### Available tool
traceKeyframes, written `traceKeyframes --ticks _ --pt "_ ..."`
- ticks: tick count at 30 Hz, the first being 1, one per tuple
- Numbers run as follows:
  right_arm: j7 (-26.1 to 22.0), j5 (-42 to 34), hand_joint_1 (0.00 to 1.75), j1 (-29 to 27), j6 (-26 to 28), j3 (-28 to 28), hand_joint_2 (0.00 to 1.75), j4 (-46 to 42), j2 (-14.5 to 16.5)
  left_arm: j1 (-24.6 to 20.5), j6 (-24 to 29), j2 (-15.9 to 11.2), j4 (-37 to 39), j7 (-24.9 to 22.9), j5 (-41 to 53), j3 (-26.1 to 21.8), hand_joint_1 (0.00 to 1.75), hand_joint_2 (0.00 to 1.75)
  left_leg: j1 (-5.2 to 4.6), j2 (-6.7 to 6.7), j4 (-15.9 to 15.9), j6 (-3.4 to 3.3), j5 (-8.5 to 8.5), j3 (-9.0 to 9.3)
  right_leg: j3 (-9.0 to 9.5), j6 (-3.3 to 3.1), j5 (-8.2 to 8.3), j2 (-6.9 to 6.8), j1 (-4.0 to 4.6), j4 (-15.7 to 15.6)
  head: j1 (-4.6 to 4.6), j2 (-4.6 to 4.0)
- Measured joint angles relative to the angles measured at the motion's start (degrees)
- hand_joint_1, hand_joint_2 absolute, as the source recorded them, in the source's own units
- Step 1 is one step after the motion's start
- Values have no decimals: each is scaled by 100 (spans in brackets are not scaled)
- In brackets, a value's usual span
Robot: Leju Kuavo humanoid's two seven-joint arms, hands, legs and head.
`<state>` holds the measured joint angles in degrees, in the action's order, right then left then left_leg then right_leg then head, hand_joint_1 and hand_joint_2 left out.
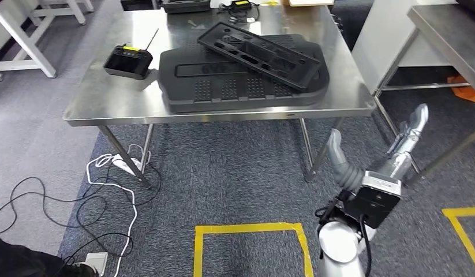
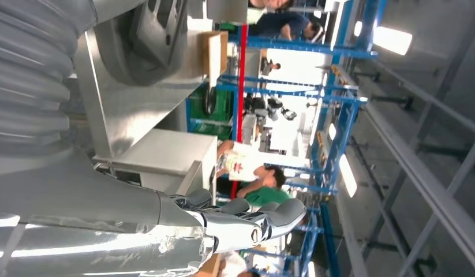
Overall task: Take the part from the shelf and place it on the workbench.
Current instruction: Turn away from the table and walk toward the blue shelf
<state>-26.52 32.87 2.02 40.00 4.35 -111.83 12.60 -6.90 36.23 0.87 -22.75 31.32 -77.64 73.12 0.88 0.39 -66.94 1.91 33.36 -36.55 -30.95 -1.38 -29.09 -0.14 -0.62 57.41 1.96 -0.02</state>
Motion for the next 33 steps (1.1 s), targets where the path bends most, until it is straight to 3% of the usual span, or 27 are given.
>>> traceKeyframes --ticks 2,3,4,6,8,12,14,16,17,18,19,20,22,23,24,27,29,31,33 --pt "13 -1 0 -4 0 8 175 -2 -3 8 -4 0 0 0 0 2 0 0 2 1 -654 21 299 -226 -71 -19 24 -8 14 33 -58 0" --pt "16 -3 0 -5 0 13 175 -2 -4 12 -5 0 0 0 -1 3 0 0 1 1 -739 18 301 -219 -99 -18 32 -8 20 51 -73 0" --pt "17 -5 0 -6 0 19 175 -2 -5 14 -5 0 0 0 -1 3 0 0 0 1 -602 6 204 -105 -118 -15 37 -7 25 69 -87 0" --pt "18 -8 0 -5 0 32 175 -2 -7 12 -6 0 0 0 -2 4 0 0 -5 -2 152 -41 -111 336 -139 1 42 -4 31 104 -111 0" --pt "18 -9 0 -2 0 43 175 -4 -8 6 -6 0 0 0 -2 4 0 0 -24 -8 750 -93 -283 617 -173 41 52 -2 48 145 -127 0" --pt "17 -9 0 1 0 54 175 -20 -11 10 -6 1 1 0 -13 5 0 0 -29 4 893 -207 -368 590 -235 174 61 6 48 177 -132 0" --pt "16 -8 0 10 0 60 175 -31 -14 2 -6 1 1 0 -20 6 0 0 -1 24 939 -283 -442 547 -370 240 -210 13 35 497 -81 0" --pt "15 -8 0 11 0 67 175 -32 -16 0 -6 1 1 0 -25 6 0 0 -6 32 936 -317 -487 480 -634 294 -636 13 12 1183 -2 0" --pt "14 -8 0 6 0 70 131 -32 -17 2 -6 2 0 0 -28 6 0 0 -8 35 929 -321 -504 446 -744 312 -772 12 4 1499 24 0" --pt "12 -8 0 2 1 73 87 -32 -18 5 -6 2 1 0 -31 6 0 0 -9 36 921 -319 -521 416 -775 324 -803 12 -3 1659 45 0" --pt "10 -7 0 1 1 75 44 -32 -18 6 -6 2 1 0 -34 6 0 0 -8 36 912 -313 -535 392 -697 328 -723 11 -11 1596 69 0" --pt "9 -5 0 2 1 76 0 -32 -18 7 -6 3 1 0 -36 6 0 0 -6 35 901 -305 -546 377 -511 325 -556 11 -18 1310 93 0" --pt "6 -3 0 12 1 77 0 -33 -18 4 -6 4 1 0 -35 6 0 0 -13 31 872 -273 -557 358 -57 301 -246 10 -16 487 138 0" --pt "2 -3 0 18 1 79 0 -34 -18 2 -6 4 0 1 -34 6 0 0 -19 29 860 -244 -568 346 77 275 -169 14 -6 207 152 0" --pt "-2 -4 0 22 1 84 0 -37 -18 1 -6 4 0 2 -33 6 0 0 -25 28 852 -210 -583 333 130 248 -146 21 8 65 155 0" --pt "-12 -4 0 21 0 107 0 -45 -18 0 -5 4 1 8 -31 6 0 0 -20 22 839 -102 -605 312 97 136 -90 31 16 21 118 0" --pt "-21 -2 0 25 0 122 0 -53 -18 0 -3 4 1 12 -28 6 0 0 -10 9 574 -44 -379 214 65 53 -24 14 -6 -16 64 0" --pt "-30 4 0 26 0 144 0 -62 -18 4 -2 4 1 15 -26 8 0 0 -4 2 -107 -5 65 -41 -2 5 17 -2 -1 -5 -18 0" --pt "-7 16 0 10 0 168 87 -69 -18 15 -2 4 1 15 -25 10 0 0 -2 2 -698 8 323 -227 -77 -10 41 -11 11 32 -68 0"
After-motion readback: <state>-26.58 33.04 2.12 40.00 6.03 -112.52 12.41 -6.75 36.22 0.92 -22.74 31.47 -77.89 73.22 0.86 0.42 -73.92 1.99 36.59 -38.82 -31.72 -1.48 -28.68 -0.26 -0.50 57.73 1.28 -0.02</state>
